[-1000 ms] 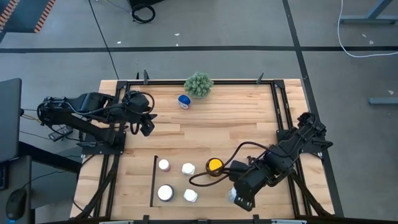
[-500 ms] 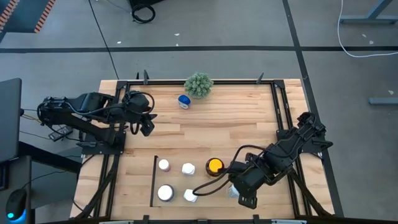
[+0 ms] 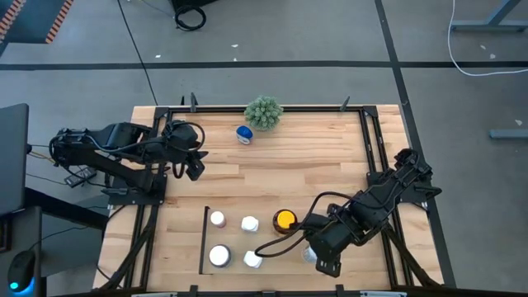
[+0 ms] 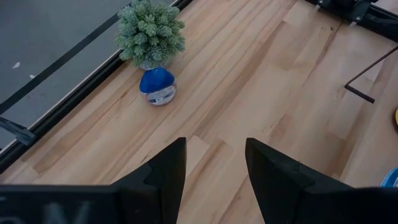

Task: Pick and place medicine bottles onto shelf by color
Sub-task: Put the white pill bottle on the shelf

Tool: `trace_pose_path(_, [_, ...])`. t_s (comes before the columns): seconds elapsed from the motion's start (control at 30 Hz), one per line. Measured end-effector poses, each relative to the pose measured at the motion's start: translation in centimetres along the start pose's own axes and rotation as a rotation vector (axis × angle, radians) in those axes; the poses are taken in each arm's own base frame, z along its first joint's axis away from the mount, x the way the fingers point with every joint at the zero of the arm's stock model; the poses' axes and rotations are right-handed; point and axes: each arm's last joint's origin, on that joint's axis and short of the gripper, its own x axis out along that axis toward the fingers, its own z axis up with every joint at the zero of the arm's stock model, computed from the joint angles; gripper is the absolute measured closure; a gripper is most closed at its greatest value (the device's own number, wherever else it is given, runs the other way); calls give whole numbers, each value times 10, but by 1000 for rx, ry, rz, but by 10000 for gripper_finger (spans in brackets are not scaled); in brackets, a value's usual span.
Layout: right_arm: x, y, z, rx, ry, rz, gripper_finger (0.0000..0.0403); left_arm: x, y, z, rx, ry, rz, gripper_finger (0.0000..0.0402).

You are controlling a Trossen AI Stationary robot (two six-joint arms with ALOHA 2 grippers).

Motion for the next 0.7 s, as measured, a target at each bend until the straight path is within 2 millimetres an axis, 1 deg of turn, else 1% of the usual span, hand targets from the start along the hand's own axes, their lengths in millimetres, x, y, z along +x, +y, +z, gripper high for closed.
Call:
trace_pose_path(0.5, [0,0,-1,7,2,0,162,0,0,0,-1,-5,6,230])
trace_pose_path(0.7, [1,5,-11,-49,16,-1,164,0,0,0,-1,-5,6,230])
